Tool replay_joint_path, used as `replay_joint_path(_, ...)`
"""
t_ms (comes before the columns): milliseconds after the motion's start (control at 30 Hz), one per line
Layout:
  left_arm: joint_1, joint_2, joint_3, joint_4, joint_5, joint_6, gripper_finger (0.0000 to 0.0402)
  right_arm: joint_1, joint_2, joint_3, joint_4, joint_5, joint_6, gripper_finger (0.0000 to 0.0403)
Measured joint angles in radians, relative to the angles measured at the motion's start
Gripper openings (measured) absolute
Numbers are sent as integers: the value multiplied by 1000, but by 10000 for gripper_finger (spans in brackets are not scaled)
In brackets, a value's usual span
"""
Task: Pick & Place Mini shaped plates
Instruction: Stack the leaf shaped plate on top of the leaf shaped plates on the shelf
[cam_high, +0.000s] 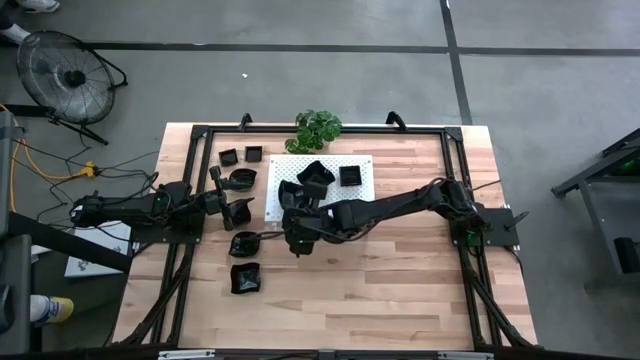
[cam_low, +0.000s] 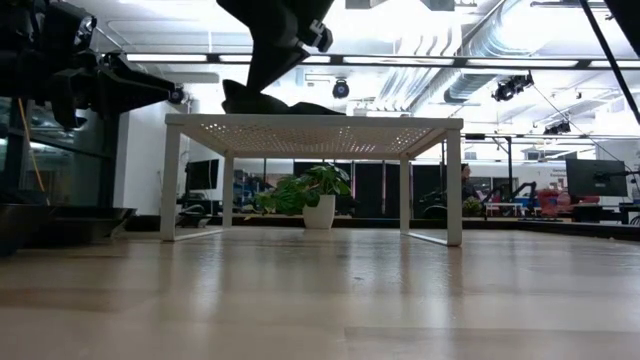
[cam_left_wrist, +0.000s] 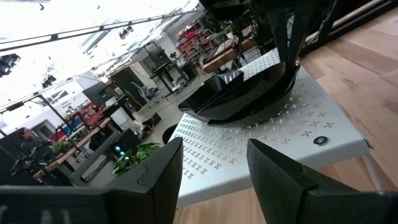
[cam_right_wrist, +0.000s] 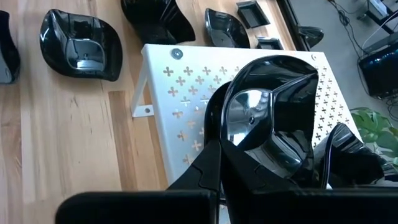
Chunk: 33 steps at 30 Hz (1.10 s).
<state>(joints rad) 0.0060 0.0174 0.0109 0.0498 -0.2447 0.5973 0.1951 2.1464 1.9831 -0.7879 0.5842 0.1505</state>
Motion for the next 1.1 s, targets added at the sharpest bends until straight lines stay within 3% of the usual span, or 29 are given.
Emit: replay_joint_path(1100, 0, 0, 0, 0, 0, 0, 175, -1, 0, 0, -1, 10, -20, 1)
